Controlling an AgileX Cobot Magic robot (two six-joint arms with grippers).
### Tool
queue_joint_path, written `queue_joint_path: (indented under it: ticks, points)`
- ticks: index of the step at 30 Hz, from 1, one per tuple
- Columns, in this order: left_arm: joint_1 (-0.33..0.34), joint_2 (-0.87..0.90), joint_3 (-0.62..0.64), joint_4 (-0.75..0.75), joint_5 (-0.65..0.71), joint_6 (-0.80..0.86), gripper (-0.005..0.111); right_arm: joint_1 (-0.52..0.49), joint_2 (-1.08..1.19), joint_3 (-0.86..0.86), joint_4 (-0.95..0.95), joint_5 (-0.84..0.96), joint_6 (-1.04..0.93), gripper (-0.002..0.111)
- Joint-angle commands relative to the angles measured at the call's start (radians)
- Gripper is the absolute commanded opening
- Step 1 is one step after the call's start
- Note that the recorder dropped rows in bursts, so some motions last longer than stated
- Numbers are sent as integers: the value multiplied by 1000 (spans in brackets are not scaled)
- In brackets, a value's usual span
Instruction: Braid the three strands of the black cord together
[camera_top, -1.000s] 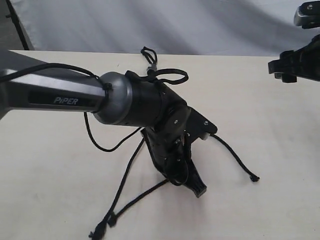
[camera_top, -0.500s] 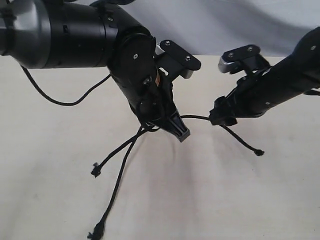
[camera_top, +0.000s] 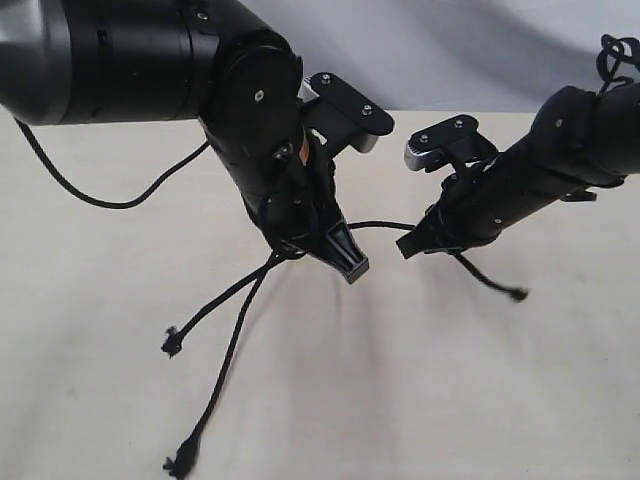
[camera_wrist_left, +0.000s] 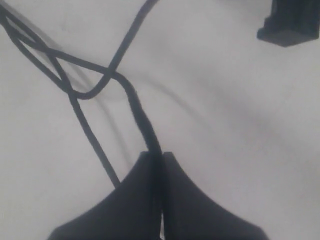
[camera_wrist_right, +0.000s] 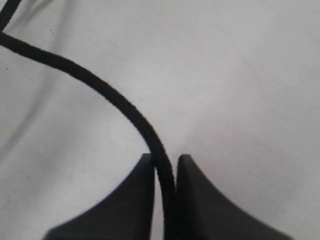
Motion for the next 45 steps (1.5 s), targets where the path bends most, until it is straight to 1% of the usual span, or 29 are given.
queue_joint_path:
  ticks: [1,4,7,13,17,20,27,32,34,36,39,40,43,45]
  points:
    - [-1,-12,3,3,49,-7,2,-2,-43,-4,-89,90,-13,0]
    - [-1,-12,3,3,76,-7,2,-15,-86,-4,-166,212,9,0]
    - [-1,-14,3,6,87,-9,2,-49,-106,0,-178,259,26,0]
    - [-1,-76,27,6,95,-14,2,-130,-84,27,-186,227,32,0]
    - [-1,-141,43,6,93,-16,2,-162,-72,27,-176,218,32,0]
    - [-1,-163,45,20,95,-16,2,-162,-69,27,-176,205,32,0]
    - [-1,-149,45,93,93,-49,2,-162,-69,27,-155,196,32,0]
    - [-1,-147,45,96,63,-53,2,-162,-69,27,-132,169,32,0]
    - [-1,-147,45,96,47,-53,2,-160,-69,27,-132,156,32,2]
    - [-1,-147,45,109,37,-53,2,-160,-69,27,-132,152,39,9]
    - [-1,-147,45,147,30,-53,2,-160,-69,27,-130,148,48,28]
    - [-1,-147,45,166,27,-53,2,-160,-69,27,-130,148,48,39]
    - [-1,-147,45,226,7,-57,2,-160,-69,27,-130,127,48,61]
    - [-1,-141,45,266,-20,-57,2,-160,-73,27,-130,118,48,73]
